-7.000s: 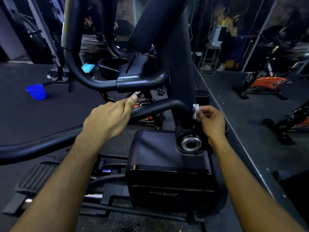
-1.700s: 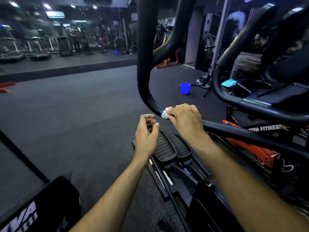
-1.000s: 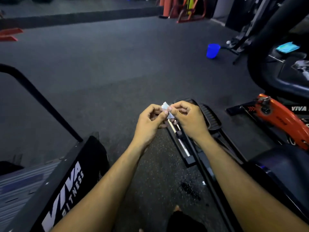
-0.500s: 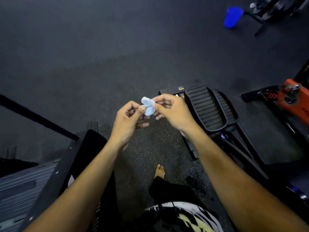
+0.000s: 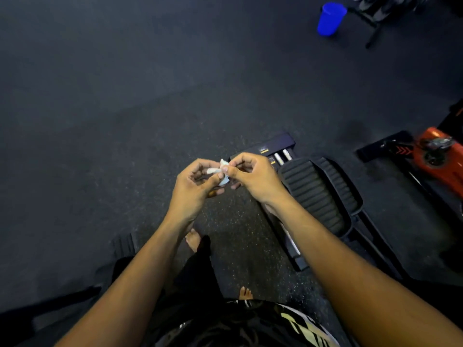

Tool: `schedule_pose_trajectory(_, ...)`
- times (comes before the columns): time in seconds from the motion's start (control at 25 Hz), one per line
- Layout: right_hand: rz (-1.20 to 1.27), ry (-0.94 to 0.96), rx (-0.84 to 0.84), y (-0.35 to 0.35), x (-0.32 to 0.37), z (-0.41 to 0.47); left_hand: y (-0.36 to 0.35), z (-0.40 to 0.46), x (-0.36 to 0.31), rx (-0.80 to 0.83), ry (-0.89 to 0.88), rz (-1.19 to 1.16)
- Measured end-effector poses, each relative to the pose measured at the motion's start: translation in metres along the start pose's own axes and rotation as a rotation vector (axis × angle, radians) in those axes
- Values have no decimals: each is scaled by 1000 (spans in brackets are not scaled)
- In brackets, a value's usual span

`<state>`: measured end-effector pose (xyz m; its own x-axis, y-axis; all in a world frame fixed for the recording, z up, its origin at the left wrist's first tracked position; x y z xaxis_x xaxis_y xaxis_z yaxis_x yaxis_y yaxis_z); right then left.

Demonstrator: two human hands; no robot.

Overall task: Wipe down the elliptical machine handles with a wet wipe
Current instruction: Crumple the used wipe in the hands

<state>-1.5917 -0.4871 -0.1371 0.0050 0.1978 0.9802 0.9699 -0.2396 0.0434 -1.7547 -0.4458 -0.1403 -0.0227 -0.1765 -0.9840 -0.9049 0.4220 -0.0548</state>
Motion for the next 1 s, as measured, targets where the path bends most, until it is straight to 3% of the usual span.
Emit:
schedule_pose_trajectory(0.2, -24, -23, 13, -32, 25, 151, 61, 142, -16, -23, 67, -79)
schedule_pose_trajectory(0.44, -43, 5, -56, -51, 90, 308, 115, 307, -84, 26, 79, -136)
schedule_pose_trajectory(0.68, -18, 20, -162, -24, 108, 469, 119, 479, -110, 121, 56, -88)
schedule_pose_trajectory(1.0, 215, -82, -277, 41, 128, 704, 98, 751, -144, 299, 117, -14)
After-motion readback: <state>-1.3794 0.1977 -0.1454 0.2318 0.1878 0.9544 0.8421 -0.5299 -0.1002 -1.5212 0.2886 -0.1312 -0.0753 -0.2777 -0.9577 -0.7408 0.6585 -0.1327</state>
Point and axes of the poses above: each hand's wrist, its own z-axis towards the middle knuckle, its own y-axis out of the back of the hand, x = y × z, the point moved 2 cm from there along z, towards the middle knuckle, and after that the axes turned 2 degrees about -y, right-handed, at the moved point
